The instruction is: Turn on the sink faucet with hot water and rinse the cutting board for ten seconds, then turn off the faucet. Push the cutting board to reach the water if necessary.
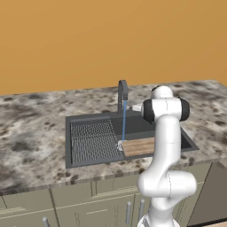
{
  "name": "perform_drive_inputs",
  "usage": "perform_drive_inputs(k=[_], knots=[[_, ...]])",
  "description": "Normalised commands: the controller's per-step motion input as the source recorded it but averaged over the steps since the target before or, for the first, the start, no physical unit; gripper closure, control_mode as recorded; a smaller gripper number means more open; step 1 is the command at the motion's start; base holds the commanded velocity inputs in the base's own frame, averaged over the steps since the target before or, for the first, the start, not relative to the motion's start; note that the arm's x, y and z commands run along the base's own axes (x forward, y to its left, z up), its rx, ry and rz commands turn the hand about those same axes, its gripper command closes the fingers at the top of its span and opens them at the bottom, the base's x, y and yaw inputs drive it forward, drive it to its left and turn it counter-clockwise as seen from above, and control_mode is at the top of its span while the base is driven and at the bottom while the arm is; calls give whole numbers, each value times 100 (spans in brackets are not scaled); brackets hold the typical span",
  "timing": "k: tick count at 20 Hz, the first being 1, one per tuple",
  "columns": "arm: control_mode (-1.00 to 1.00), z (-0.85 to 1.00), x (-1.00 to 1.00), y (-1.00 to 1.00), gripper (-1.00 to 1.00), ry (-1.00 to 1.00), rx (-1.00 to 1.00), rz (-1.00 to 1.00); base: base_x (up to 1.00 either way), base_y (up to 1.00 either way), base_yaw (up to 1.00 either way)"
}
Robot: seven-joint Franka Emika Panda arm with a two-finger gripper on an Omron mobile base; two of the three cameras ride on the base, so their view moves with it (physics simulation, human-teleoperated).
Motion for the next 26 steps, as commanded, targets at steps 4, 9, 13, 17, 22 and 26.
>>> perform_drive_inputs(k=[4, 9, 13, 17, 22, 26], knots=[[-100, 0, 0, 10, 100, 0, 0, 0, 0, 0, 0], [-100, 0, 0, 3, 100, 0, 0, 0, 0, 0, 0], [-100, 0, 0, 8, 100, 0, 0, 0, 0, 0, 0], [-100, 0, 0, 14, 100, 0, 0, 0, 0, 0, 0], [-100, 0, 0, 27, 100, 0, 0, 0, 0, 0, 0], [-100, 0, 0, 34, 100, 0, -1, 0, 0, 0, 0]])
